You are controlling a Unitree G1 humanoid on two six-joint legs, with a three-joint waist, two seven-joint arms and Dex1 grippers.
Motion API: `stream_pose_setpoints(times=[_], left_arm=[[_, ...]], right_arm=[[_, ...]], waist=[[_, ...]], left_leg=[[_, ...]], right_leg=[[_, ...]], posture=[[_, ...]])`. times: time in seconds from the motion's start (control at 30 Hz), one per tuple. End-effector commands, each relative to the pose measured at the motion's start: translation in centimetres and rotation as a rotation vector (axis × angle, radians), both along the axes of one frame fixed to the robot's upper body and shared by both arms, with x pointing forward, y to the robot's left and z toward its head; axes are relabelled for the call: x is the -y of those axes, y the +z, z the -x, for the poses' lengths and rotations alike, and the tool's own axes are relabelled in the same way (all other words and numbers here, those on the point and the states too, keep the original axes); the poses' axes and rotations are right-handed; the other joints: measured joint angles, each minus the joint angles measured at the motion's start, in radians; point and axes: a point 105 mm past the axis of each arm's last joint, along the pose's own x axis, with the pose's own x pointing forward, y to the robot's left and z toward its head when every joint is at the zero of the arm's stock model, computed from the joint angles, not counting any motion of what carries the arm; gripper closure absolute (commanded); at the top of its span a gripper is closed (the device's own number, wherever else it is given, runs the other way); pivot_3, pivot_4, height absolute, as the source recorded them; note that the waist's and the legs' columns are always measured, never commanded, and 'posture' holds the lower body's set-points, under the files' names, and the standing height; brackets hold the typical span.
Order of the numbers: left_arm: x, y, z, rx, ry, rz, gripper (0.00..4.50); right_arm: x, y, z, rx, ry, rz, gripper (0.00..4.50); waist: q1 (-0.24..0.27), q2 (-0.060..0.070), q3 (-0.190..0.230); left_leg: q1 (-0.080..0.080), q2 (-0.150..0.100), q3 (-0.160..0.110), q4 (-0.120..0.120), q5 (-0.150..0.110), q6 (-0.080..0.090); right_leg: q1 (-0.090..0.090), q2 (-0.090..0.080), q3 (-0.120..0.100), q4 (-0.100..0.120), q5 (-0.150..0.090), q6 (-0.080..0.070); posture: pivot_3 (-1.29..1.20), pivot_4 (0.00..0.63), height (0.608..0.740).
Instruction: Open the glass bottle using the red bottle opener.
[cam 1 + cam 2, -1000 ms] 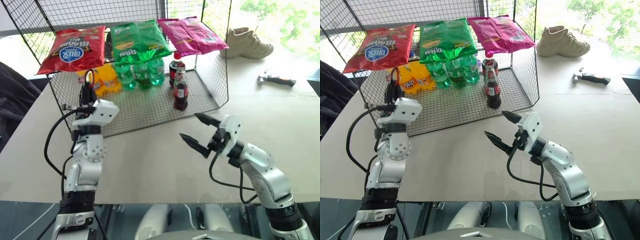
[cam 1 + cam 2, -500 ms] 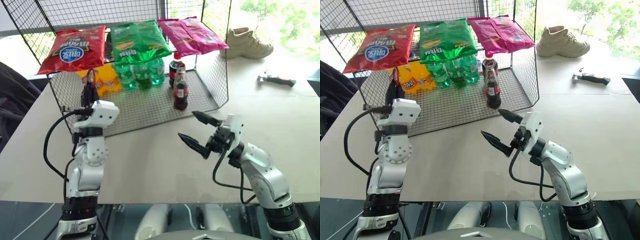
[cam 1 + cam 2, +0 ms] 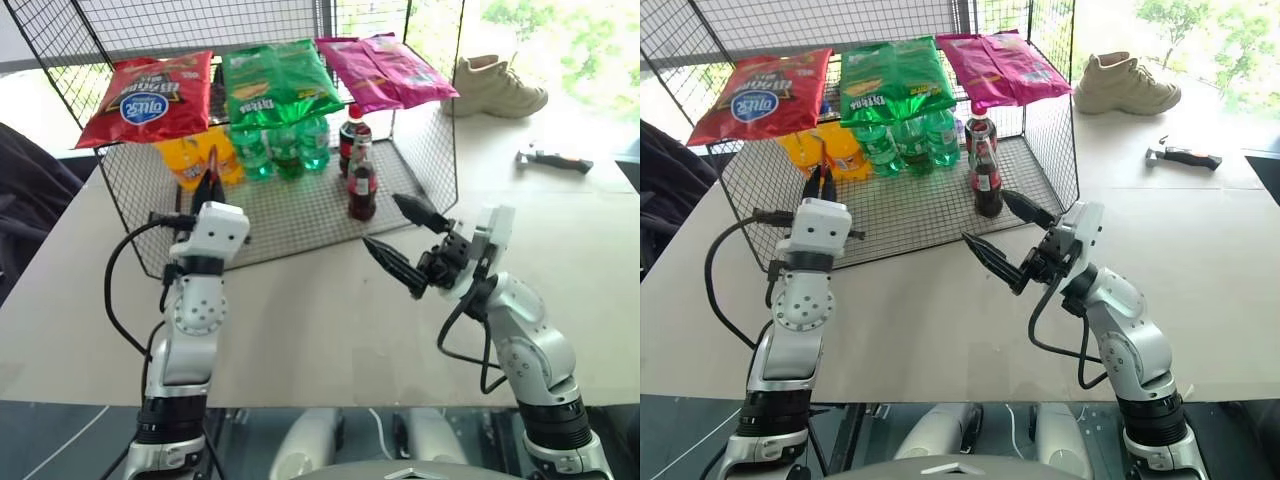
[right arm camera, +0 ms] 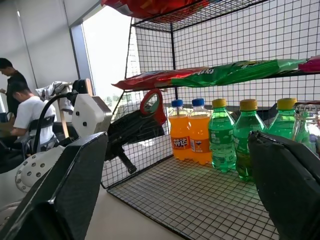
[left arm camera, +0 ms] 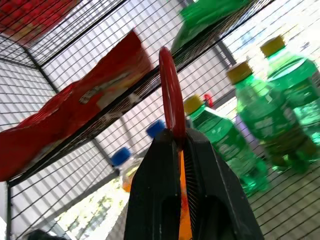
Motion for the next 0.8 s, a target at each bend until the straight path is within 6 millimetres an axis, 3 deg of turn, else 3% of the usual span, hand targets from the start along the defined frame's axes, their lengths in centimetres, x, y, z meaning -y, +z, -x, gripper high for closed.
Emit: stream_pose_setpoints(times=[0.03,0.17,0.3,0.43,0.63,0.8], left_arm=[[1.3,1.6,1.1,0.035,-0.156,0.089,4.35],[3.1,1.4,1.0,-0.026,-0.352,0.192,4.35],[7.2,0.2,0.3,-0.205,-0.748,0.504,4.35],[9.1,0.2,0.6,-0.306,-1.016,0.742,4.35],[10.8,-1.5,4.1,-0.562,-1.366,0.882,4.35],[11.1,-1.9,6.8,-0.716,-1.57,0.955,4.35]], right_arm=[[0.2,0.9,0.3,0.044,0.006,-0.01,0.0],[0.3,-0.1,-0.2,0.038,-0.014,0.061,0.0],[0.3,-1.9,-1.2,-0.003,-0.052,0.171,0.0],[0.2,-4.2,-1.5,-0.062,-0.039,0.342,0.0],[1.1,-6.4,-2.1,-0.231,-0.059,0.487,0.0],[0.6,-5.6,-0.5,-0.36,0.118,0.45,0.0]], waist=[[0.0,0.0,0.0],[0.001,0.0,0.0],[0.004,0.0,0.0],[-0.004,0.0,0.0],[-0.025,0.0,0.0],[-0.021,0.0,0.0]], left_leg=[[0.0,0.0,0.0,0.0,0.0,0.0],[0.0,0.0,0.0,0.0,0.0,0.0],[0.0,0.0,0.0,0.002,0.0,0.0],[0.0,0.0,0.0,0.003,0.0,0.0],[0.0,0.0,0.0,0.002,0.0,0.0],[0.0,0.0,0.0,0.002,-0.001,0.001]], right_leg=[[0.0,0.0,0.0,0.0,0.0,0.0],[0.0,0.0,0.0,0.001,0.0,0.0],[0.001,0.0,-0.001,0.001,0.0,0.0],[0.0,0.0,0.0,0.002,0.0,0.0],[0.0,0.001,0.001,0.003,0.0,0.0],[0.0,0.001,0.001,0.003,0.0,0.0]], posture=[[0.0,0.15,0.732],[0.0,0.15,0.732],[0.0,0.15,0.732],[0.0,0.15,0.732],[0.0,0.15,0.732],[0.0,0.15,0.732]])
